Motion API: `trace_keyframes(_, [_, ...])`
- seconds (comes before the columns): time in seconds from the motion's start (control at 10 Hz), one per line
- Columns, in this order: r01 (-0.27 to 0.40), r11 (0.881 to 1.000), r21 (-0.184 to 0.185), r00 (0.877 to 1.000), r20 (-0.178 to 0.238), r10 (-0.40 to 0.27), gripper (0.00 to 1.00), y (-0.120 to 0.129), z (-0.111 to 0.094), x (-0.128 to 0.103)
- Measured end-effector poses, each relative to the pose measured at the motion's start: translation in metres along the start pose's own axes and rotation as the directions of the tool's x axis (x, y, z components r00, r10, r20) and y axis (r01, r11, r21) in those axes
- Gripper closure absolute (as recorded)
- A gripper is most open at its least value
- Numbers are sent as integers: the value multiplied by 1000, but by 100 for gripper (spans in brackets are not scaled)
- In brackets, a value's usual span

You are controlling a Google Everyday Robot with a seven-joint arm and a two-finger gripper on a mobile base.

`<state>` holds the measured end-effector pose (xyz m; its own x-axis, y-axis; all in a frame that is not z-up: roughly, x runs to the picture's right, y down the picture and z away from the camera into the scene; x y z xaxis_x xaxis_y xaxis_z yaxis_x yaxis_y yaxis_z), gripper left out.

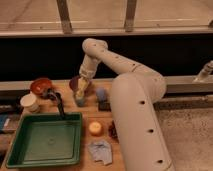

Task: Place banana in plastic cup

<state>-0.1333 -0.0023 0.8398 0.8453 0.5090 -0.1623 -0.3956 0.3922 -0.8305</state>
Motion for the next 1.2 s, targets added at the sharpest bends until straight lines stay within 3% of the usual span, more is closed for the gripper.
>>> trace_keyframes(0.2, [3,1000,-1,1000,-2,-3,62,1,1,-1])
trace_keyframes(0.7, [2,1000,-2,1000,-1,-2,23,1,1,-1])
trace_keyframes(0.9, [4,1000,7,1000,-7,-4,20,2,0,-1])
trace_keyframes(1.2, [26,997,67,999,-22,-25,20,20,-17,-19])
